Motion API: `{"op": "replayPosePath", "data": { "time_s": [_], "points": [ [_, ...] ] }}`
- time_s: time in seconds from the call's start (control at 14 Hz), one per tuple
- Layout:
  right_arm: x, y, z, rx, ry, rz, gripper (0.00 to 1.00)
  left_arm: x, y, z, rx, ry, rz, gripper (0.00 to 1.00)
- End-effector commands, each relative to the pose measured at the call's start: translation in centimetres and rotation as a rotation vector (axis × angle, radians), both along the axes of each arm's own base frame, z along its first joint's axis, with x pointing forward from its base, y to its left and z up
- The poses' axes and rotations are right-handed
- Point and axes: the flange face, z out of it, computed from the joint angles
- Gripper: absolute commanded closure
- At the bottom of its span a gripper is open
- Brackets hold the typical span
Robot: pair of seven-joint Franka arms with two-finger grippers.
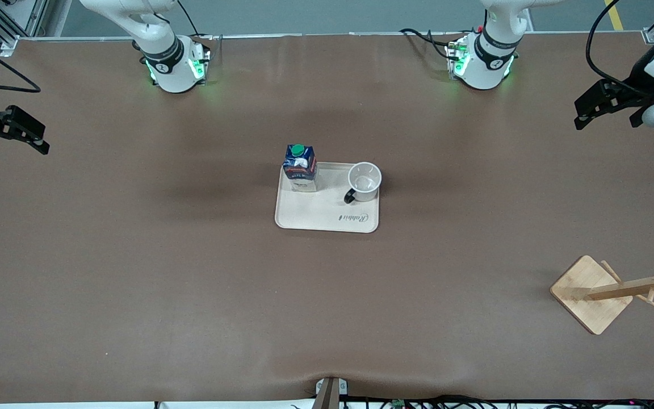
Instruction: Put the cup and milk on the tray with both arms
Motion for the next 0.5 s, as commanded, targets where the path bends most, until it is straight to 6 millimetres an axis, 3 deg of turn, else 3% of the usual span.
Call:
{"op": "replayPosePath", "data": {
  "time_s": [0.0, 0.43],
  "points": [
    [-0.2, -0.2, 0.1, -0.022, 0.001, -0.008, 0.0, -0.3, 0.2, 0.5, -0.014, 0.003, -0.001, 0.0],
    [-0.3, 0.2, 2.3, -0.003, -0.037, -0.105, 0.0, -0.3, 0.2, 0.5, -0.014, 0.003, -0.001, 0.0]
  ]
}}
